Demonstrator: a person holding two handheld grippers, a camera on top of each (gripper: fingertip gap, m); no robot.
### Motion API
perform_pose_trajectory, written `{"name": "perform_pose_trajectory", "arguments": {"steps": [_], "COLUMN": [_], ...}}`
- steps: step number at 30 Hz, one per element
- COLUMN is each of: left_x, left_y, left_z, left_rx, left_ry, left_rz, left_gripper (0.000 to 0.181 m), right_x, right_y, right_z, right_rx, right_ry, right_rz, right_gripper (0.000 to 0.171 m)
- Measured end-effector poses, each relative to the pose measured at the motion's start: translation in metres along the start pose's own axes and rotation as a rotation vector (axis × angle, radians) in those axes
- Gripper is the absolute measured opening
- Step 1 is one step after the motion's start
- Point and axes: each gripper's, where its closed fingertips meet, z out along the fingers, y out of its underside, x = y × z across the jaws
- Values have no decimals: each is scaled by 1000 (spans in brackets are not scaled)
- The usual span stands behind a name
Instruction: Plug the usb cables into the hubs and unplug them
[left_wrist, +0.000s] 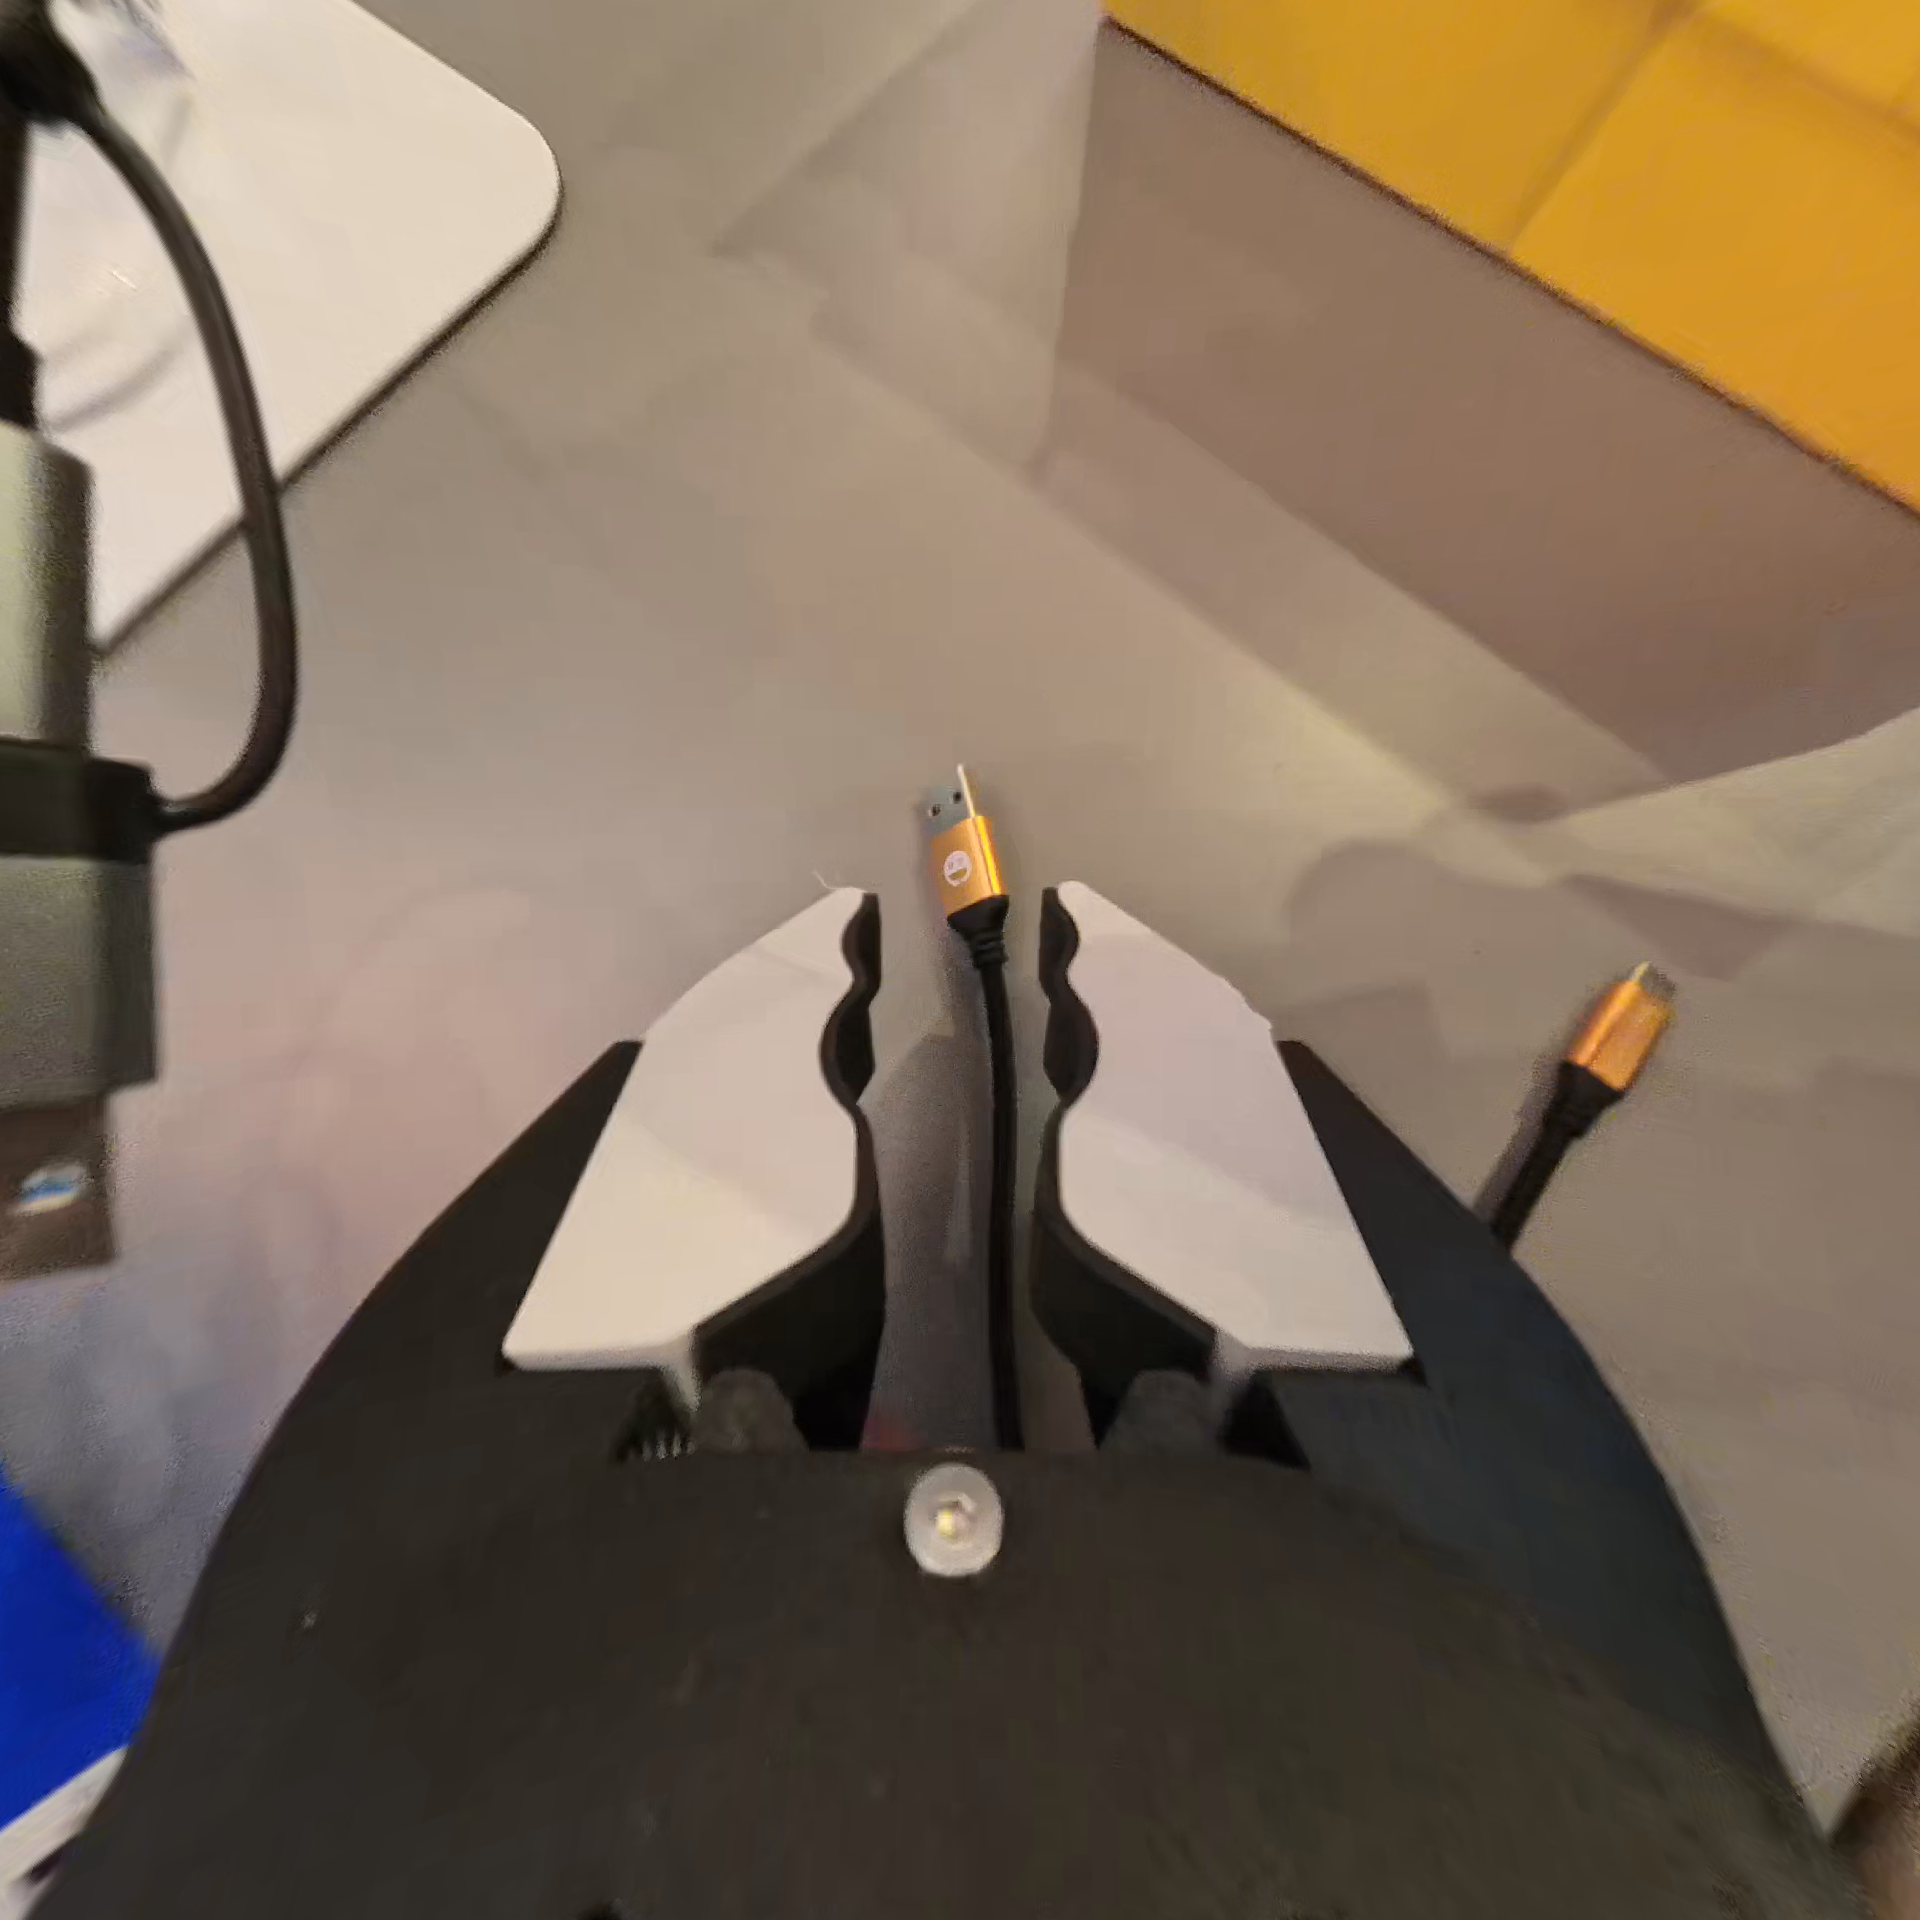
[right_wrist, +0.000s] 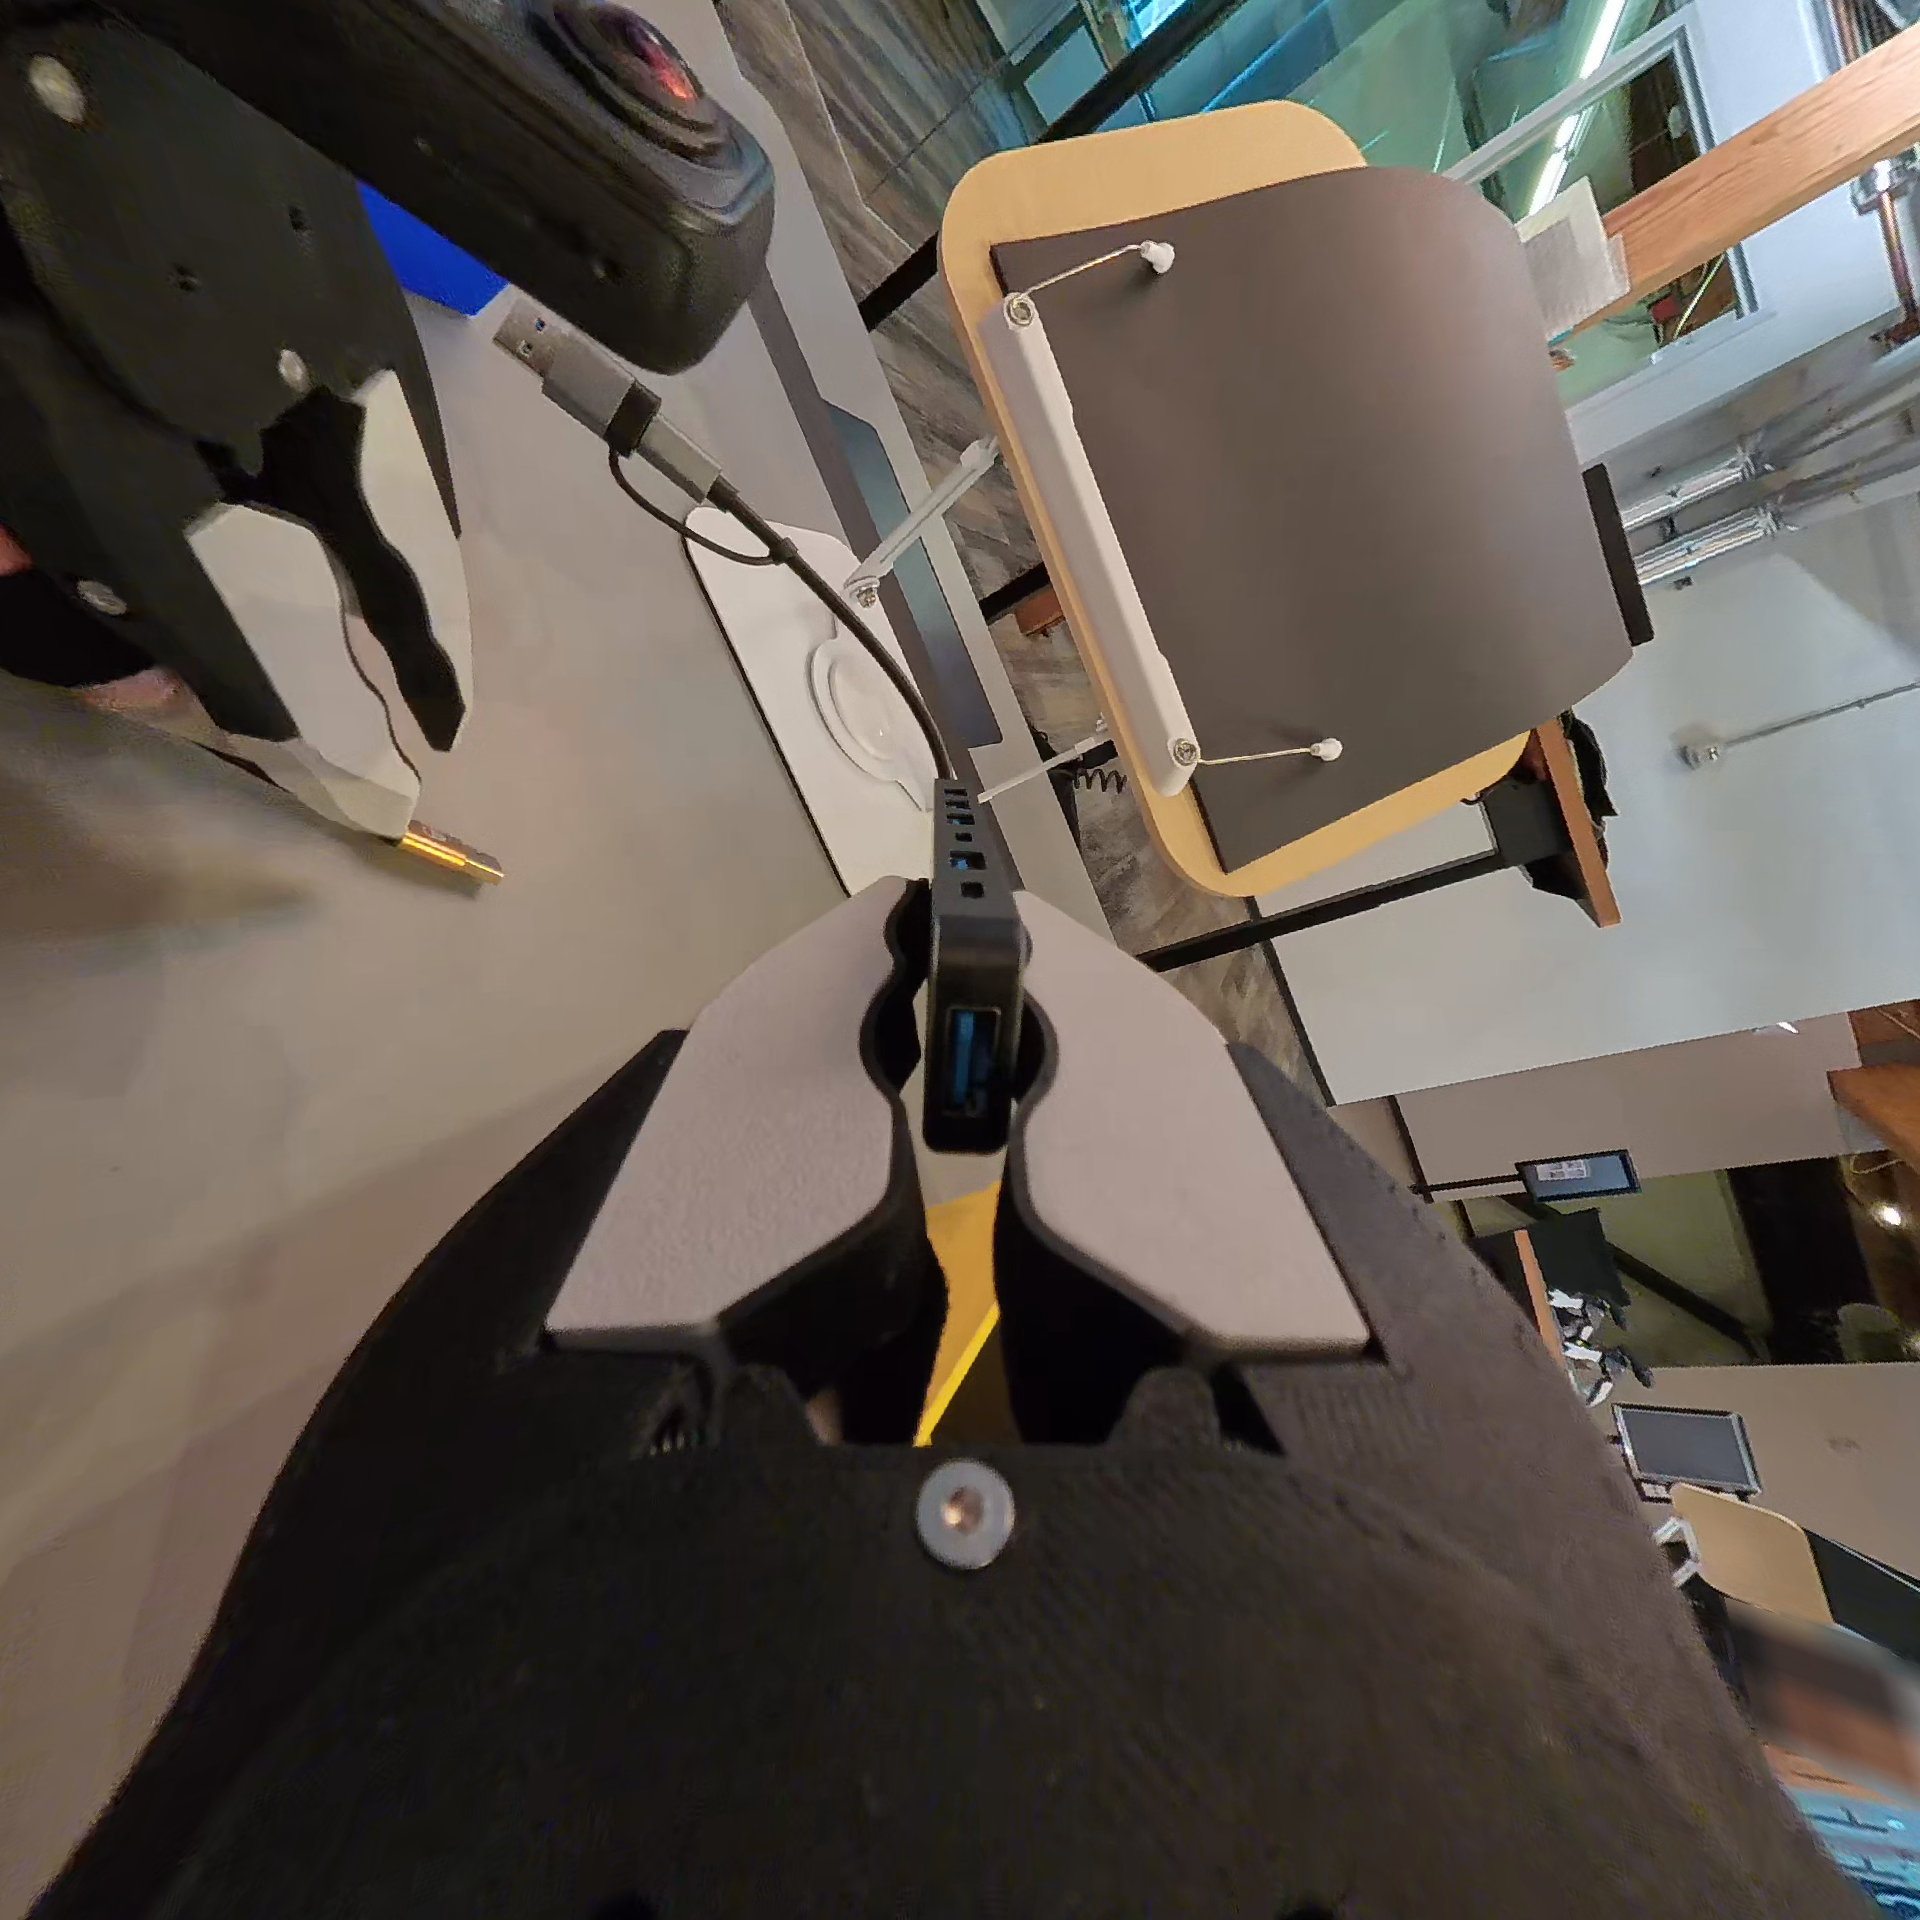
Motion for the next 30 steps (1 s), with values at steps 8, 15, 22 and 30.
{"name": "perform_pose_trajectory", "arguments": {"steps": [8, 15, 22, 30], "left_x": [8, 2, 33, 64], "left_y": [18, 17, -34, -83], "left_z": [8, 15, -38, -116], "left_rx": [-115, -82, 124, 327], "left_ry": [-184, -138, 211, 613], "left_rz": [299, 184, -32, -161], "left_gripper": [37, 8, 7, 7], "right_x": [5, 4, 1, -7], "right_y": [1, -4, -5, -10], "right_z": [-3, -3, -4, -2], "right_rx": [6, 19, 51, 71], "right_ry": [8, 12, 16, 14], "right_rz": [28, 15, -28, -100], "right_gripper": [10, 10, 10, 10]}}
